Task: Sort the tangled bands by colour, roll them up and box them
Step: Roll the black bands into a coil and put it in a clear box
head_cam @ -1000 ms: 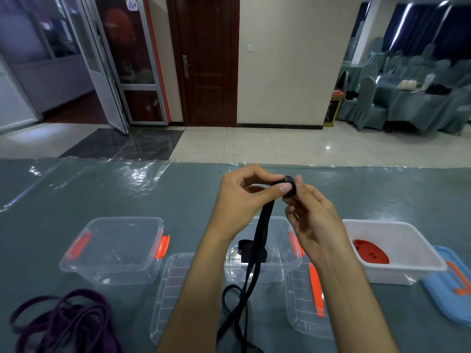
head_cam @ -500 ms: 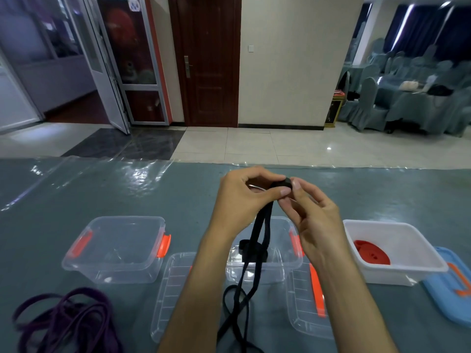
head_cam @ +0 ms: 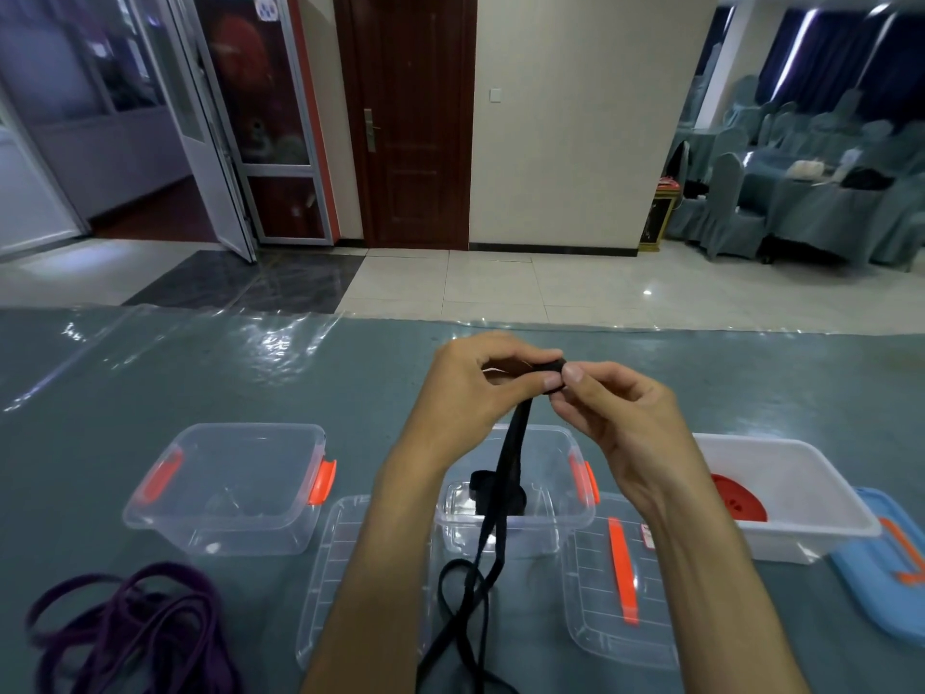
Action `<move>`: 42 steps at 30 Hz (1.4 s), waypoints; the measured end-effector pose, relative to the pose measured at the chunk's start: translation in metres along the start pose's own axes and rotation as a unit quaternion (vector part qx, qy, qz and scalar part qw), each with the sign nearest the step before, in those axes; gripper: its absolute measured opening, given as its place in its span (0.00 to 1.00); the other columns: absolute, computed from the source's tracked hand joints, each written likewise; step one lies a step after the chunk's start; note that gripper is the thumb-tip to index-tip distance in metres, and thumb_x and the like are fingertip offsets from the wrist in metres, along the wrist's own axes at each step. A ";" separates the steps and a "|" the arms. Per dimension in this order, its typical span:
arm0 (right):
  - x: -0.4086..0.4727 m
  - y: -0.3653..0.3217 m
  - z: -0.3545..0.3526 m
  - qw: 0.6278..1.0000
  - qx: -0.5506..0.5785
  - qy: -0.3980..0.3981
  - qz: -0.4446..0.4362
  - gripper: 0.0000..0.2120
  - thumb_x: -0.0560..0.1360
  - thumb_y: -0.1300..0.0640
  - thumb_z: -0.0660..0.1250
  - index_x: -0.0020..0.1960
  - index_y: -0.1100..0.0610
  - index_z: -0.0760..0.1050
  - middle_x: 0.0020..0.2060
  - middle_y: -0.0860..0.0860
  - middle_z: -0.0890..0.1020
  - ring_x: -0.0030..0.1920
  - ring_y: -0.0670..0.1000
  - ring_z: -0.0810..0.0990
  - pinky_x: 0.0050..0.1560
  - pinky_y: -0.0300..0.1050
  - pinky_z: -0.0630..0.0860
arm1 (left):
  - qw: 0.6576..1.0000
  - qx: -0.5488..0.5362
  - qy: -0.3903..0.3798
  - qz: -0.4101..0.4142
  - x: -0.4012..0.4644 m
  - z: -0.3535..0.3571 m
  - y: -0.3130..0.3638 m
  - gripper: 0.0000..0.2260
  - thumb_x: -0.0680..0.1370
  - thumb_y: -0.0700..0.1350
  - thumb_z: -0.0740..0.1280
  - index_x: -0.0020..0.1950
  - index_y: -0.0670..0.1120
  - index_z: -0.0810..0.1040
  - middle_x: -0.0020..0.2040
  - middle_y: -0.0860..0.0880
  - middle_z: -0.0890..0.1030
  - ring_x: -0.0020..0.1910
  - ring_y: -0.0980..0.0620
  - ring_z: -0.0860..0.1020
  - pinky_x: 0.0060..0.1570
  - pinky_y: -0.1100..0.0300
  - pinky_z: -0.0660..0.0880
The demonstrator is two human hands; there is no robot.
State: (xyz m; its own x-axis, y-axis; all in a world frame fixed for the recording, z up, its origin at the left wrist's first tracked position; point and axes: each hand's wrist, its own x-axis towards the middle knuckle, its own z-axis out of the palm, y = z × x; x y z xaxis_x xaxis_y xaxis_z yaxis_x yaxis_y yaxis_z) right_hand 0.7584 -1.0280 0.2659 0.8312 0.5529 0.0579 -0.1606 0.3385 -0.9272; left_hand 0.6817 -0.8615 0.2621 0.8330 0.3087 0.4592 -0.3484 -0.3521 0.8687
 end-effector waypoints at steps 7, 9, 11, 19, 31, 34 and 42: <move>-0.003 0.003 -0.001 0.999 0.003 0.014 -0.044 0.13 0.72 0.60 0.75 0.56 0.59 0.85 0.51 0.62 0.86 0.45 0.57 0.89 0.47 0.44 0.85 | 0.996 -0.035 -0.076 -0.043 -0.004 -0.005 -0.009 0.15 0.82 0.42 0.73 0.68 0.52 0.84 0.59 0.49 0.85 0.63 0.51 0.83 0.69 0.51 0.78; -0.003 0.006 0.001 0.998 0.001 0.009 -0.058 0.10 0.73 0.59 0.74 0.54 0.57 0.87 0.51 0.62 0.86 0.45 0.55 0.88 0.48 0.44 0.85 | 0.994 -0.034 -0.090 -0.048 -0.005 -0.008 -0.009 0.16 0.83 0.42 0.71 0.70 0.54 0.82 0.61 0.50 0.85 0.65 0.51 0.82 0.71 0.50 0.76; -0.003 0.008 0.003 0.998 0.001 0.001 -0.064 0.09 0.73 0.58 0.75 0.53 0.56 0.87 0.50 0.61 0.86 0.45 0.54 0.88 0.48 0.45 0.85 | 0.994 -0.041 -0.089 -0.044 -0.005 -0.010 -0.008 0.17 0.83 0.42 0.71 0.71 0.54 0.81 0.60 0.52 0.84 0.66 0.51 0.82 0.71 0.50 0.76; -0.001 -0.001 0.001 0.987 -0.095 -0.006 -0.129 0.11 0.71 0.55 0.78 0.53 0.52 0.85 0.49 0.52 0.87 0.46 0.53 0.89 0.46 0.42 0.84 | 0.994 -0.099 -0.048 -0.016 -0.003 0.000 -0.001 0.17 0.79 0.39 0.76 0.67 0.50 0.84 0.61 0.50 0.86 0.64 0.50 0.84 0.66 0.56 0.79; -0.005 0.001 -0.002 0.990 -0.075 0.005 -0.120 0.08 0.75 0.61 0.76 0.51 0.61 0.81 0.47 0.55 0.89 0.50 0.55 0.89 0.49 0.47 0.85 | 0.997 -0.078 -0.004 0.001 -0.001 0.002 -0.003 0.14 0.80 0.44 0.75 0.64 0.55 0.82 0.55 0.51 0.82 0.57 0.50 0.84 0.60 0.59 0.80; -0.006 0.001 0.005 0.986 -0.095 0.022 -0.138 0.11 0.71 0.57 0.78 0.48 0.62 0.83 0.47 0.52 0.89 0.51 0.52 0.89 0.52 0.45 0.85 | 0.995 -0.089 0.031 0.029 0.000 0.001 -0.002 0.09 0.80 0.41 0.75 0.58 0.50 0.82 0.54 0.52 0.85 0.57 0.49 0.85 0.58 0.60 0.80; -0.008 0.008 0.017 0.983 -0.072 0.006 -0.166 0.14 0.76 0.62 0.77 0.60 0.55 0.82 0.50 0.55 0.88 0.52 0.55 0.89 0.50 0.47 0.86 | 0.974 -0.155 0.148 0.070 -0.001 0.013 0.005 0.08 0.78 0.41 0.77 0.54 0.51 0.86 0.51 0.47 0.88 0.54 0.48 0.87 0.55 0.62 0.81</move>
State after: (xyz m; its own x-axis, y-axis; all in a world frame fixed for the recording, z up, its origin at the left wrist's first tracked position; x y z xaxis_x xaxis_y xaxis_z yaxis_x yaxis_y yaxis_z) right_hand 0.7414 -1.0168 0.2644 0.8317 0.4200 0.3631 0.1979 0.3869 -0.9006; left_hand 0.6848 -0.8754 0.2638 0.6243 0.5341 0.5701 -0.6000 -0.1394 0.7877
